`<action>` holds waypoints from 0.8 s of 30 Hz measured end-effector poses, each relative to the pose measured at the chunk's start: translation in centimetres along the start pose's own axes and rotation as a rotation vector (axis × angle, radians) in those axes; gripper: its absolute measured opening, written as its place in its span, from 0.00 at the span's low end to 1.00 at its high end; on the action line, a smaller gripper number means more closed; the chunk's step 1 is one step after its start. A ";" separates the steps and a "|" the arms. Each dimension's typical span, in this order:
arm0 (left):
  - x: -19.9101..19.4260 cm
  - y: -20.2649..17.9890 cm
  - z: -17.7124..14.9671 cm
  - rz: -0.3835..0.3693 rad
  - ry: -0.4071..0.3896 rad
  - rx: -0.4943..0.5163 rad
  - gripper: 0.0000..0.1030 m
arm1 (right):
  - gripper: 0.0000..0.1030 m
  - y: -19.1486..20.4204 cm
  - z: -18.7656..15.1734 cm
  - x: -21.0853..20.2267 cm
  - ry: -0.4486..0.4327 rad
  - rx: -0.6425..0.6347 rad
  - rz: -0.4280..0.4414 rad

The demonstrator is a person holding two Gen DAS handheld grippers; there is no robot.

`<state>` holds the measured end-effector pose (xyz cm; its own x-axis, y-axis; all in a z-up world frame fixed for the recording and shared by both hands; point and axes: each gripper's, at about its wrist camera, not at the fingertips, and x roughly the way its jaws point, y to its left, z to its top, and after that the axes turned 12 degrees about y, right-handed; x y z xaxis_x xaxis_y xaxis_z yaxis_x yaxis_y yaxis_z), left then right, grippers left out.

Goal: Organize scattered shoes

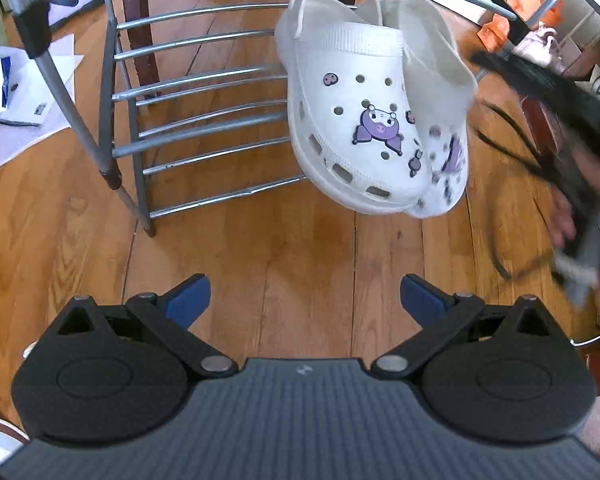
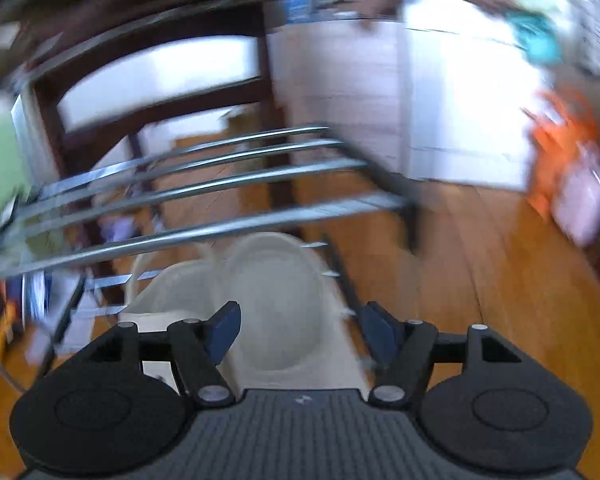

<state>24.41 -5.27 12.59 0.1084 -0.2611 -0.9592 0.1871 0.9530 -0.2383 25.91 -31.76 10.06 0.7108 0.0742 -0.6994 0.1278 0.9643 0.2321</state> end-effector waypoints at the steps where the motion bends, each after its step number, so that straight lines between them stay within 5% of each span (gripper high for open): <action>1: 0.1 0.1 0.1 0.005 0.002 -0.005 1.00 | 0.83 -2.0 -1.6 -0.4 -0.003 0.100 0.006; 3: 0.1 0.1 0.3 0.010 0.000 -0.008 1.00 | 0.89 -6.7 -6.7 -0.3 -0.006 0.372 0.042; 6: 0.2 0.1 0.4 0.023 0.001 -0.016 1.00 | 0.79 -11.2 -13.5 2.6 0.115 0.624 0.153; 11: 0.0 -1.1 0.0 0.034 0.003 0.010 1.00 | 0.77 -12.1 -18.1 7.0 0.128 0.665 0.270; 13: -0.1 -1.8 -0.4 0.041 -0.001 0.033 1.00 | 0.75 -12.0 -17.8 8.7 0.134 0.664 0.341; 21: 1.1 -2.5 -0.7 0.074 0.040 0.038 1.00 | 0.73 -9.8 -12.4 11.8 0.139 0.572 0.241; 24: 1.5 -2.7 -0.8 0.086 0.048 0.048 1.00 | 0.30 -8.1 -10.1 13.5 0.190 0.467 0.126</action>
<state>23.25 -8.14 11.71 0.0794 -0.1699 -0.9823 0.2263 0.9627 -0.1482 27.49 -36.01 -8.14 0.6080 0.2691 -0.7469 0.3749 0.7320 0.5689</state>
